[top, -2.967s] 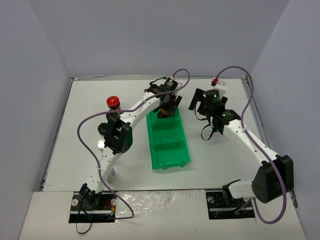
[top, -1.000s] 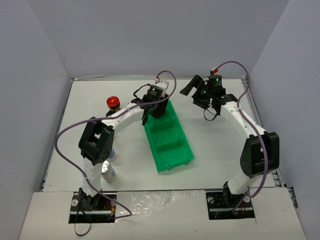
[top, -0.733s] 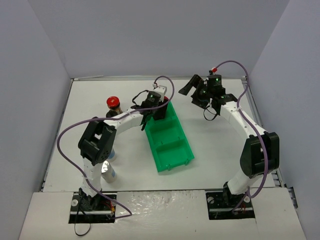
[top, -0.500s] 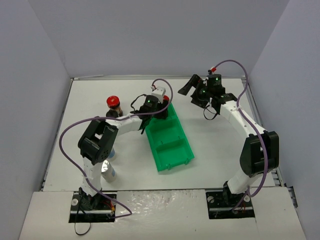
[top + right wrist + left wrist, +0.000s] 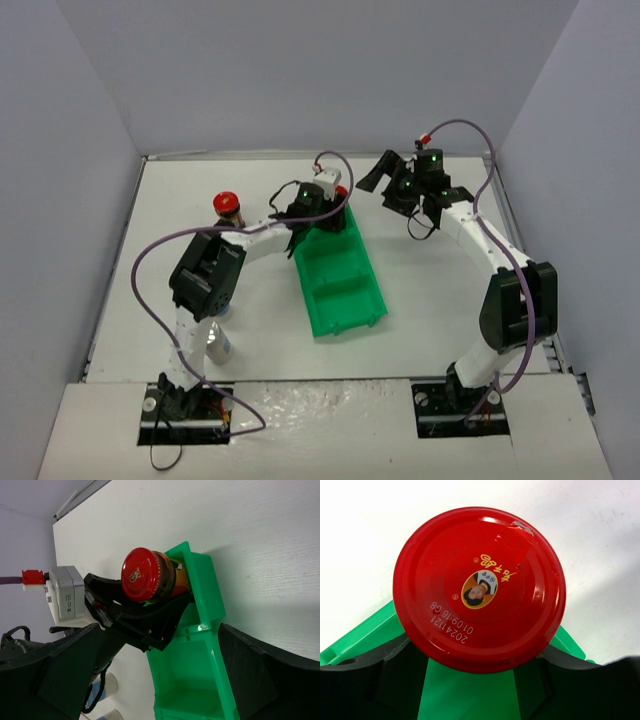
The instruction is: Organize the condiment bottles
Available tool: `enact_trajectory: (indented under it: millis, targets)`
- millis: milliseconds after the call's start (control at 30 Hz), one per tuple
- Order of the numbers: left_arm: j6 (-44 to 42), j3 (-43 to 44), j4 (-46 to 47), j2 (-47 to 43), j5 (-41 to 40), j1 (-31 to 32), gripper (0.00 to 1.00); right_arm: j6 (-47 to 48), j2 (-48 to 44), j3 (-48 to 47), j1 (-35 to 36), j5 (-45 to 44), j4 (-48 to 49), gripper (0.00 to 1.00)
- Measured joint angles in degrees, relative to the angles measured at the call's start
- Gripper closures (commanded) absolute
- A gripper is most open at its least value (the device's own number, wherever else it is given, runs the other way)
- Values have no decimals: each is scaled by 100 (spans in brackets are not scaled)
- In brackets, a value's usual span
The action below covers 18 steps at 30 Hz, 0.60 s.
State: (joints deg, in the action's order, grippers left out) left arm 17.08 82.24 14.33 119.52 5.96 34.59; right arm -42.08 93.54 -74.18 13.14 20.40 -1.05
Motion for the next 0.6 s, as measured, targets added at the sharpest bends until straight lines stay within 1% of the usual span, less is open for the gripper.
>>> enact_trajectory:
  millis: [133,433,600]
  targets:
    - [-64,634,-287,376,223,-7,100,17,0,16,-6,-7,-3,0]
    - [-186,1410,-885,756,521,-62,100,50,0,40,-15,-53,-1,0]
    - [-193,1488,-920,825,629,-91,100,84,0,43,-41,-64,-1,0]
